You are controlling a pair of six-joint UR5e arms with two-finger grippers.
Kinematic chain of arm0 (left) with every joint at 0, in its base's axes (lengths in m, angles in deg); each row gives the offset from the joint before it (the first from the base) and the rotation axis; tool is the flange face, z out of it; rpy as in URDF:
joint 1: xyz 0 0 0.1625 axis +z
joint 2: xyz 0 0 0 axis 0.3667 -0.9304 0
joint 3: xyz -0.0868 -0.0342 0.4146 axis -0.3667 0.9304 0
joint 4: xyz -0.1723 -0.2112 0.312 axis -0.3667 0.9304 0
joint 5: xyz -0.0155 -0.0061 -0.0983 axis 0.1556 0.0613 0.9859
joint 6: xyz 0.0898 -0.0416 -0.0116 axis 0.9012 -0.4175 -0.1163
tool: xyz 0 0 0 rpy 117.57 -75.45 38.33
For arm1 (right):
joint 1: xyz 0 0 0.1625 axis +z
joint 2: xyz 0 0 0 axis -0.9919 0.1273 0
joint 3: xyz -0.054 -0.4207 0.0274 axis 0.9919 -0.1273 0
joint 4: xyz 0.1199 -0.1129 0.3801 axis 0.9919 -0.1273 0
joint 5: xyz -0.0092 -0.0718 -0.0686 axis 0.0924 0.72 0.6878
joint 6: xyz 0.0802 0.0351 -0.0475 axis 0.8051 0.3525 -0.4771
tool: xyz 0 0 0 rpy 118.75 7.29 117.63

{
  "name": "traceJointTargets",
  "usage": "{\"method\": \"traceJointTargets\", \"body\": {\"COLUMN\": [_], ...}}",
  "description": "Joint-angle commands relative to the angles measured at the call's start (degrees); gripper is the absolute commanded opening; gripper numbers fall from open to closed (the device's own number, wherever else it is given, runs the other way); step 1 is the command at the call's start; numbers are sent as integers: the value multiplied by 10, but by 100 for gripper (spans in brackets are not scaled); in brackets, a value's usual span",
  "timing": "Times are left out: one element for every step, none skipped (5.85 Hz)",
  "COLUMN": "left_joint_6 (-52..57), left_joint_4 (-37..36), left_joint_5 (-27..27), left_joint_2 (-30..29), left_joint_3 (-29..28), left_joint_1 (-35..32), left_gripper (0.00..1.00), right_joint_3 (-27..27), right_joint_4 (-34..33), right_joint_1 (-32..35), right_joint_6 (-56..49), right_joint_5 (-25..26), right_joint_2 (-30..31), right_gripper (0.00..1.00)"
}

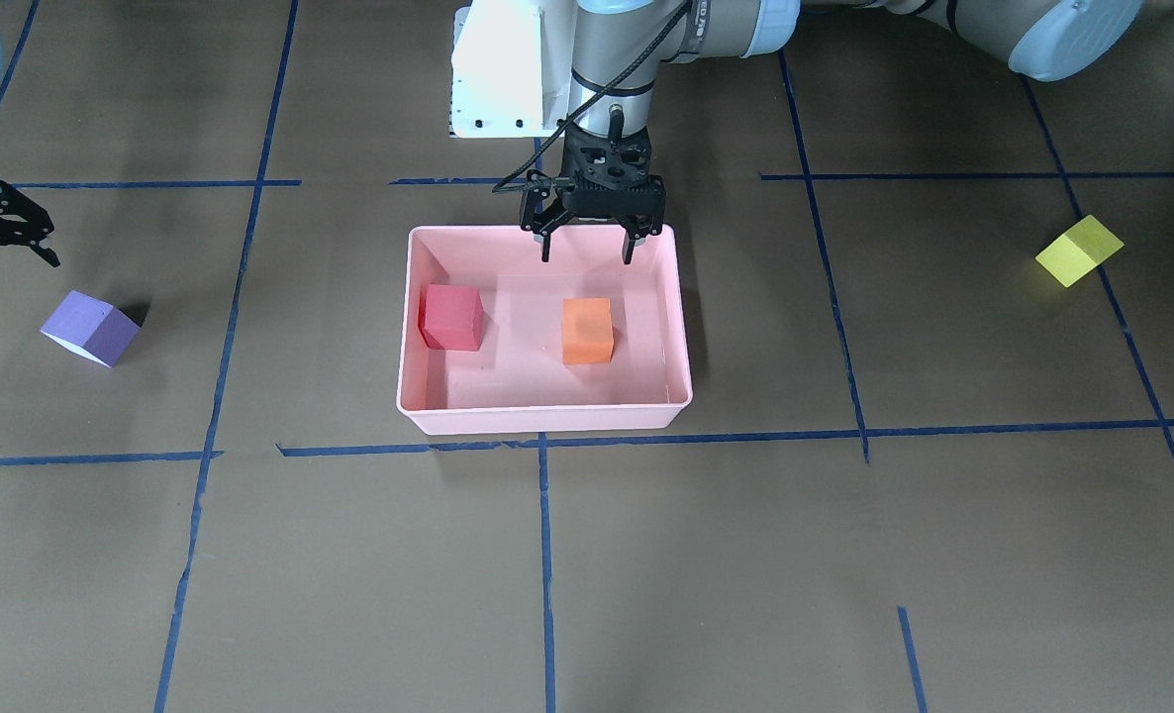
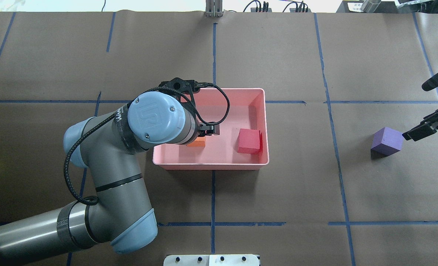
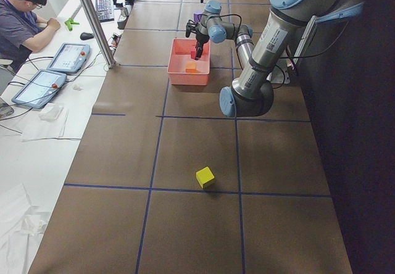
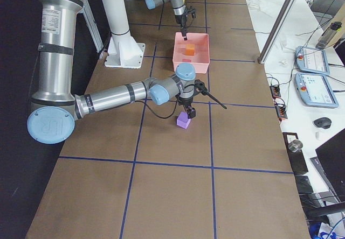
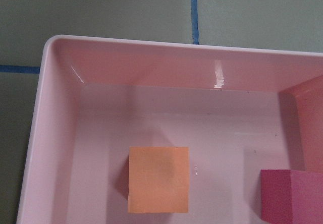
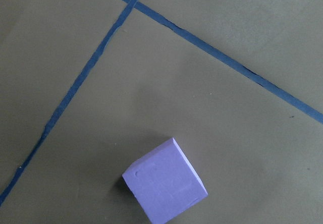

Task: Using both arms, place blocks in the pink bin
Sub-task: 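Carry the orange block into the bin while the right gripper reaches toward the purple block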

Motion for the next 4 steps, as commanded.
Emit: {"method": "traceJointTargets", "body": {"left_joint_6": [0,0,0,0], "left_joint_4": [1,1,1,1], "left_joint_5": [-2,-2,-3,-3], "left_joint_2": [6,7,6,6], "left_joint_3": [1,2,2,8], "left_joint_1": [1,1,1,1], "left_gripper": [100,100,100,100], "right_joint_3": [1,5,8,9], "right_joint_4": [1,1,1,1], "right_joint_1": [-13,-13,-13,-13], "right_joint_6": [156,286,375,485], "right_joint_5": [2,8,32,39], "right_joint_2": [0,0,4,6], "right_gripper": [100,100,99,99]}}
